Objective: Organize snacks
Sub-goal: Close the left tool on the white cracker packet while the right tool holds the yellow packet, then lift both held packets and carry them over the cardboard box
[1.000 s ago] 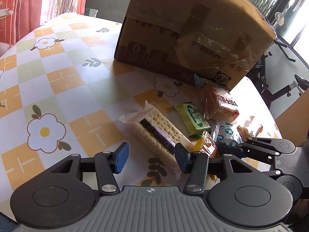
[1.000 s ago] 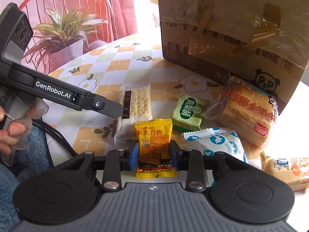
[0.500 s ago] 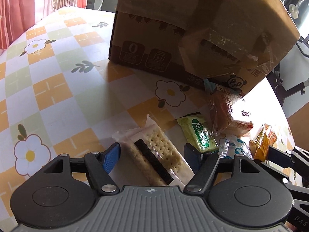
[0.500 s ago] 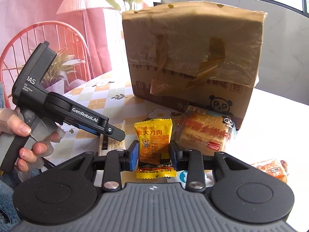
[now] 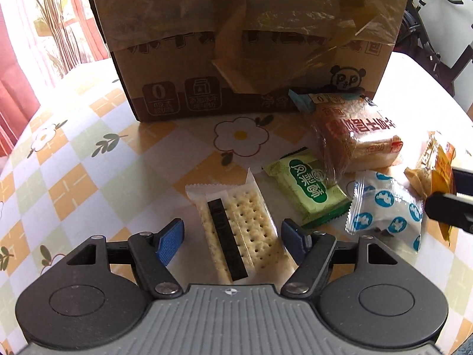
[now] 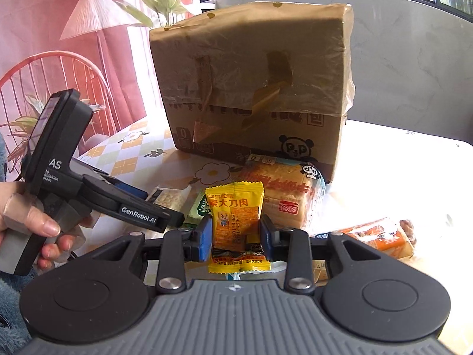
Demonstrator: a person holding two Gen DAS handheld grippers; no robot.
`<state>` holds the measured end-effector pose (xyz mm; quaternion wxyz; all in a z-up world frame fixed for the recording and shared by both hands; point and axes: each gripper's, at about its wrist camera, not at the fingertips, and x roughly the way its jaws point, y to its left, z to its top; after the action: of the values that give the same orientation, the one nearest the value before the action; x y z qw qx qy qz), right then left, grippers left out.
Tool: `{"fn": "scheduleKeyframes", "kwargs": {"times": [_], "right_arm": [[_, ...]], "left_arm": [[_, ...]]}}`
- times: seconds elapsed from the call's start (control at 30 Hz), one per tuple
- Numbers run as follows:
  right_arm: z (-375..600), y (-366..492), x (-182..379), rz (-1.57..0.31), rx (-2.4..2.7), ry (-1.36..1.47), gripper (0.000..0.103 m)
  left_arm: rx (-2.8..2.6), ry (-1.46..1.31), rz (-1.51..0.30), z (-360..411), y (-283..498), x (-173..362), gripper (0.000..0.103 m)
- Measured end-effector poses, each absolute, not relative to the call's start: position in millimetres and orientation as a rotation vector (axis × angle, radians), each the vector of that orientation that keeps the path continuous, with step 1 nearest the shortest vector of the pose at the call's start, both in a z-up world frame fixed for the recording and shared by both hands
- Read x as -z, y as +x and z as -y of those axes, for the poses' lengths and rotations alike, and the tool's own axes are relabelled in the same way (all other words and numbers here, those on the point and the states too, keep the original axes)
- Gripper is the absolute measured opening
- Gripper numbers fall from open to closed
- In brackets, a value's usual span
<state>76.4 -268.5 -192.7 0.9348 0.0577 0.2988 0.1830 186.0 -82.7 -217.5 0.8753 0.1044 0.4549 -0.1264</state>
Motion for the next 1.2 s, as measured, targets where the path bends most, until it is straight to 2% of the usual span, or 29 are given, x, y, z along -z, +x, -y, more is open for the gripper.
{"fn": "scheduleKeyframes", "kwargs": {"times": [0.1,0.17,0.27,0.5,0.7,1.2], "right_arm": [[270,77,193,-0.61,-0.372,0.125,0.035],[270,77,192,-0.608,-0.376,0.121,0.035],[270,75,191,-0.602,-0.376,0.118,0.035],[272,74,188,-0.597,-0.373,0.121,0.035],[271,78,174,-0.567,-0.378,0.097,0.035],[290,165,47,-0.306,-0.422,0.108,0.035]], "left_arm": [[0.272,0.215,-0.93,82,181,218,0.073],[0.305,0.172,-0.934,77,179,217,0.056],[0.322,0.159,-0.931,74,178,217,0.049],[0.324,0.082,-0.894,48,172,210,0.048],[0.298,0.052,-0.816,29,174,179,0.048],[0.403,0.035,-0.436,37,217,21,0.049]]}}
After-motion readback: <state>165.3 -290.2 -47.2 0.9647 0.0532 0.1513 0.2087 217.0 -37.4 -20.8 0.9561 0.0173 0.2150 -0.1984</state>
